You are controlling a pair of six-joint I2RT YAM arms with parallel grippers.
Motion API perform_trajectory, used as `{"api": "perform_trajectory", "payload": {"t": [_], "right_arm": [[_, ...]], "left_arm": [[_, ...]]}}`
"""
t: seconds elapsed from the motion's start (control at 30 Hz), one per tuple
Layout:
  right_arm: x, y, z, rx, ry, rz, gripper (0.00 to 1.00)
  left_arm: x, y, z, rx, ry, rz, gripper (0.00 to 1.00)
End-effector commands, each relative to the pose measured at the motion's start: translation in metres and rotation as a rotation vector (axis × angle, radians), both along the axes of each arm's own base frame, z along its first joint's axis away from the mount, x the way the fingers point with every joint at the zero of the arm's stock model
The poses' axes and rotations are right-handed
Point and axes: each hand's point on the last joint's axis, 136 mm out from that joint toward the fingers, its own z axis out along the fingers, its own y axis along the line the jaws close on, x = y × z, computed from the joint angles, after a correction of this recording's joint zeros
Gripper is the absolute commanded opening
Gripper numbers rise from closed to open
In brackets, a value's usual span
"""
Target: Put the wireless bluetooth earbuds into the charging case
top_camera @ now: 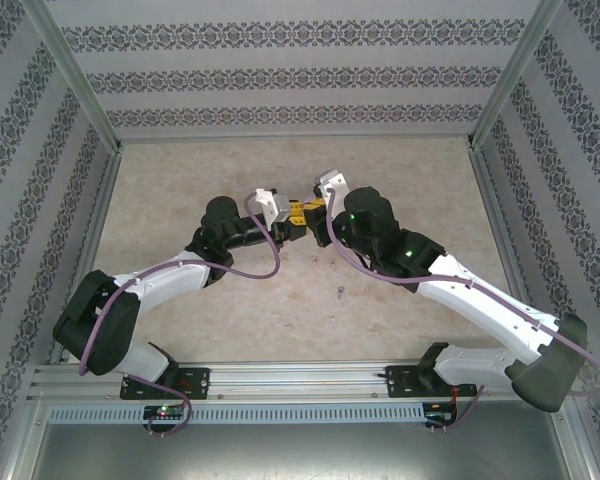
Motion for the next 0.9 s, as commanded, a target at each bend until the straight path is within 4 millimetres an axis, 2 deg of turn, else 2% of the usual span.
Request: {"api": "perform_trajectory", "payload": {"t": [0.0,0.07,0.13,0.2,0.3,0.33,0.5,0.6,0.67,0.73,0.8,0.87], "right_arm": [[-0.012,0.005,-0.036,-0.096,0.085,0.038,0.14],[-0.011,0.005,-0.038,-0.099,0.091,0.032,0.15],[-0.009,0.004,-0.037,-0.093,0.095,0.016,0.23],[-0.007,0.003,-0.031,-0.078,0.094,-0.002,0.37],[-0.005,0.001,-0.009,-0.018,0.090,-0.030,0.60],[-0.004,0.000,0.000,0.006,0.092,-0.037,0.64],[-0.004,-0.019,0.053,0.208,0.114,-0.079,0.74],[-0.002,-0.043,0.070,0.313,0.145,-0.145,0.76],[-0.002,-0.060,0.070,0.354,0.177,-0.199,0.76],[-0.003,-0.077,0.062,0.365,0.210,-0.261,0.77],[-0.004,-0.092,0.045,0.348,0.253,-0.324,0.76],[-0.005,-0.107,0.019,0.322,0.315,-0.407,0.77]], "left_arm": [[0.001,-0.002,0.048,-0.097,-0.128,0.009,0.00],[0.002,-0.002,0.047,-0.099,-0.123,0.011,0.00],[0.002,-0.002,0.045,-0.100,-0.119,0.010,0.00],[0.003,-0.002,0.043,-0.099,-0.110,0.013,0.00],[0.005,-0.002,0.039,-0.099,-0.099,0.018,0.00],[0.005,-0.003,0.037,-0.099,-0.097,0.018,0.00],[0.009,-0.002,0.029,-0.099,-0.085,0.034,0.00],[0.010,-0.001,0.026,-0.100,-0.086,0.044,0.00],[0.011,-0.001,0.023,-0.097,-0.084,0.049,0.00],[0.010,0.000,0.022,-0.098,-0.088,0.052,0.00],[0.009,0.001,0.021,-0.098,-0.091,0.057,0.00],[0.008,0.002,0.020,-0.096,-0.093,0.061,0.00]]}}
